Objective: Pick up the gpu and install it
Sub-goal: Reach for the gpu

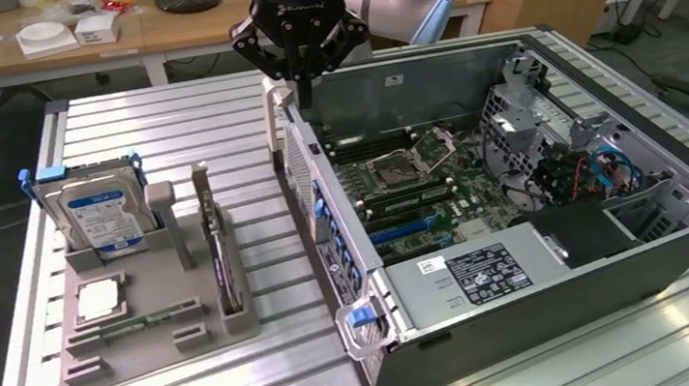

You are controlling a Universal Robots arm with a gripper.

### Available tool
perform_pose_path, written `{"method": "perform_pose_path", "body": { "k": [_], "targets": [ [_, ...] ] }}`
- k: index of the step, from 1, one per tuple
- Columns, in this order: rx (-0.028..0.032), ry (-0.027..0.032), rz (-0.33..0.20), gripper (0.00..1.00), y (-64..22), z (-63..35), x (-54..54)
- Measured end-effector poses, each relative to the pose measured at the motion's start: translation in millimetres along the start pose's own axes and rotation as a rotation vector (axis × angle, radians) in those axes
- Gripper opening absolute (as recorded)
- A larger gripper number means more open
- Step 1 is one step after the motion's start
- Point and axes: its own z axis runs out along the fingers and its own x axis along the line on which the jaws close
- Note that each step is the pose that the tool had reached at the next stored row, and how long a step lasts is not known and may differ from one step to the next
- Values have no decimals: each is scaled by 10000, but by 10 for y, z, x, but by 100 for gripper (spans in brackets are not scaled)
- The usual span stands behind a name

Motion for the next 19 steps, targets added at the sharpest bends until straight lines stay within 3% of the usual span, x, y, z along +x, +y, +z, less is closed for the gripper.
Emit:
{"method": "perform_pose_path", "body": {
  "k": [19],
  "targets": [
    [-1, 0, -1, 10, -29, -6, 263]
  ]
}}
